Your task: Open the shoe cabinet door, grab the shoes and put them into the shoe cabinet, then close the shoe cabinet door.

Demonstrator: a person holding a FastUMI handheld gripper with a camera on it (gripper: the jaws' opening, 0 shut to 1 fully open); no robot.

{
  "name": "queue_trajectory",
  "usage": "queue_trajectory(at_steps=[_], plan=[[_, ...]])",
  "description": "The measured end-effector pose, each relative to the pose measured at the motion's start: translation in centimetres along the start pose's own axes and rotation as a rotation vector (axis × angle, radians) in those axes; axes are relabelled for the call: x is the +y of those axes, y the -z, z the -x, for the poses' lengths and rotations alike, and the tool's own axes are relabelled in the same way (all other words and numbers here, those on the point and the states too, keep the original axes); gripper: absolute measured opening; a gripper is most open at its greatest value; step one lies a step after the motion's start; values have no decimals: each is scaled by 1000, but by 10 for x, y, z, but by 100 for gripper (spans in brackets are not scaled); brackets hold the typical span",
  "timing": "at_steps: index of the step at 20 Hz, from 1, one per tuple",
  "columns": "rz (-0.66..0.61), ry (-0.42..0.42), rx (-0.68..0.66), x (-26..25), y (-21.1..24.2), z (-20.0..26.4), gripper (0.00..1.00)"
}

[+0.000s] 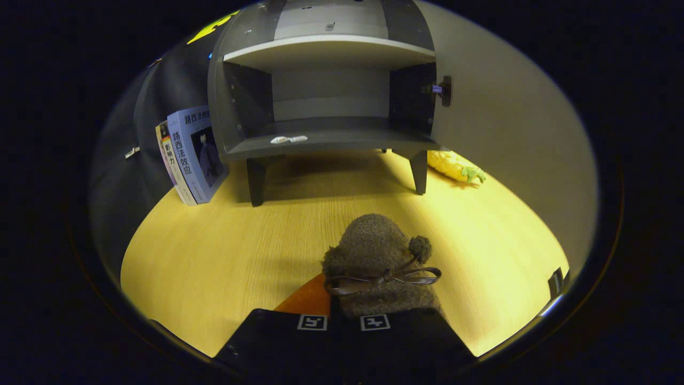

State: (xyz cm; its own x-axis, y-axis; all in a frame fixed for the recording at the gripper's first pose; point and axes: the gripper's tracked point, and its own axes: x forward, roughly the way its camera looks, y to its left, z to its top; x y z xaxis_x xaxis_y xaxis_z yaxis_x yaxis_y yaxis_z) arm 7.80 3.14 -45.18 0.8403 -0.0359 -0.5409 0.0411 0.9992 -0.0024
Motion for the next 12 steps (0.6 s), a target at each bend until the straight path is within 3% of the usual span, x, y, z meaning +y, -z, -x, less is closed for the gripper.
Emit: queue_trajectory(at_steps=[12], plan=[[-18,-61,-45,-2,-187,102,8]])
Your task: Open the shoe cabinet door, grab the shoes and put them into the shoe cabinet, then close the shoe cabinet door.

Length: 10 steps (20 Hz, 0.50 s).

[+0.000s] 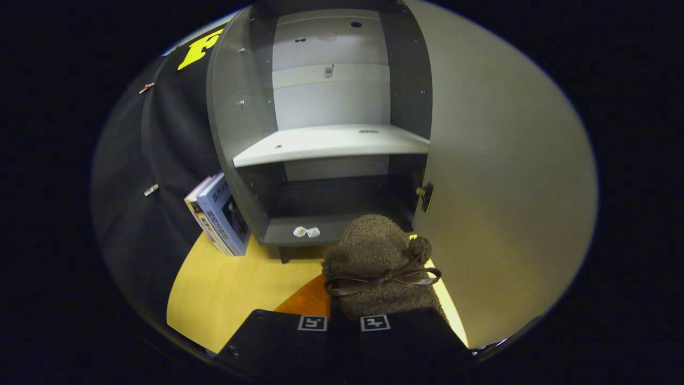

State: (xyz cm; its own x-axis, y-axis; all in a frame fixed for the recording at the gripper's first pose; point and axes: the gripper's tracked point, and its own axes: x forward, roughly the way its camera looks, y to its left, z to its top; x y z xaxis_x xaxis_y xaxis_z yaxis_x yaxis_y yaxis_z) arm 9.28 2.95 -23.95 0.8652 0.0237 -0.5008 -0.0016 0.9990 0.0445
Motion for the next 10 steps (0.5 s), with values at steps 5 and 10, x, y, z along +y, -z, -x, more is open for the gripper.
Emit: queue_trajectory(at_steps=[5,10], plan=[[-49,-45,-51,7,-97,-3,8],[17,-39,-109,12,-172,-45,9]])
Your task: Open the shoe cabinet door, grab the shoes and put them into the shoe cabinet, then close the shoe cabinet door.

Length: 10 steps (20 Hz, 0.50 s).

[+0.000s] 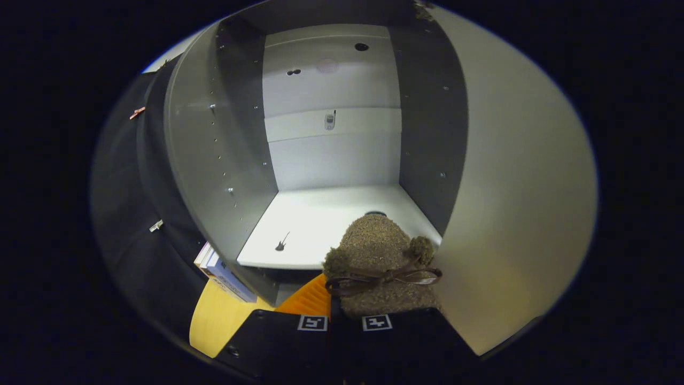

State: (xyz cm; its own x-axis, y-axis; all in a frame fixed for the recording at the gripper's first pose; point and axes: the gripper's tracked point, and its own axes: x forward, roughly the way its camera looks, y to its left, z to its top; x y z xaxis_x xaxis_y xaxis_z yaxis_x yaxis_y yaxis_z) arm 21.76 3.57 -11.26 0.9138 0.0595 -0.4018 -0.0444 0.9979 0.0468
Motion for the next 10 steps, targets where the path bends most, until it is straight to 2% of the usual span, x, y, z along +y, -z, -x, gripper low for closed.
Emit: queue_trajectory(at_steps=[5,10], plan=[[4,-17,46,12,-27,-61,9],[-15,-9,36,23,-49,-125,9]])
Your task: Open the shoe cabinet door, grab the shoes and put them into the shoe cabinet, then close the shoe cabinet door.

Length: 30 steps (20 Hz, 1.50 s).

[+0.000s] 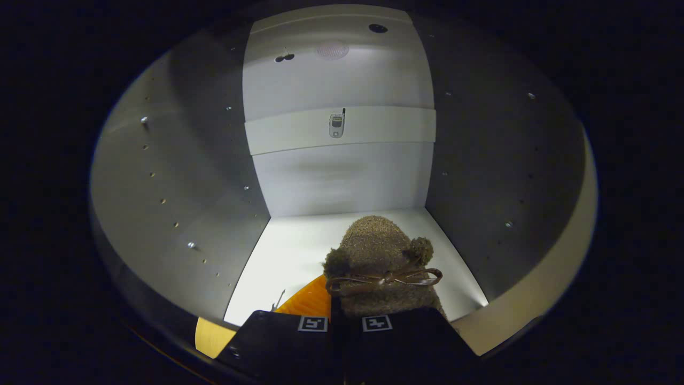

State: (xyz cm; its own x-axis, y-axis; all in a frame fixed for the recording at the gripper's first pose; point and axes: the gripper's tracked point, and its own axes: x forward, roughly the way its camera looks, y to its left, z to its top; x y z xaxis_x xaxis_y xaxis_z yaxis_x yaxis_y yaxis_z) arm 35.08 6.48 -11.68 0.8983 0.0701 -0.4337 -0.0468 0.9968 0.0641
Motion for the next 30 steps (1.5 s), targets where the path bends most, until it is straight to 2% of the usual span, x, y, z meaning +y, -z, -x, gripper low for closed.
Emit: queue_trajectory(at_steps=[9,16,20,23,24,30], plan=[[-28,44,55,0,1,-80,9],[-26,55,90,2,5,-86,10],[-17,41,102,6,9,-81,18],[-5,37,101,6,9,-74,34],[1,33,98,7,9,-68,36],[40,0,51,20,8,-27,78]])
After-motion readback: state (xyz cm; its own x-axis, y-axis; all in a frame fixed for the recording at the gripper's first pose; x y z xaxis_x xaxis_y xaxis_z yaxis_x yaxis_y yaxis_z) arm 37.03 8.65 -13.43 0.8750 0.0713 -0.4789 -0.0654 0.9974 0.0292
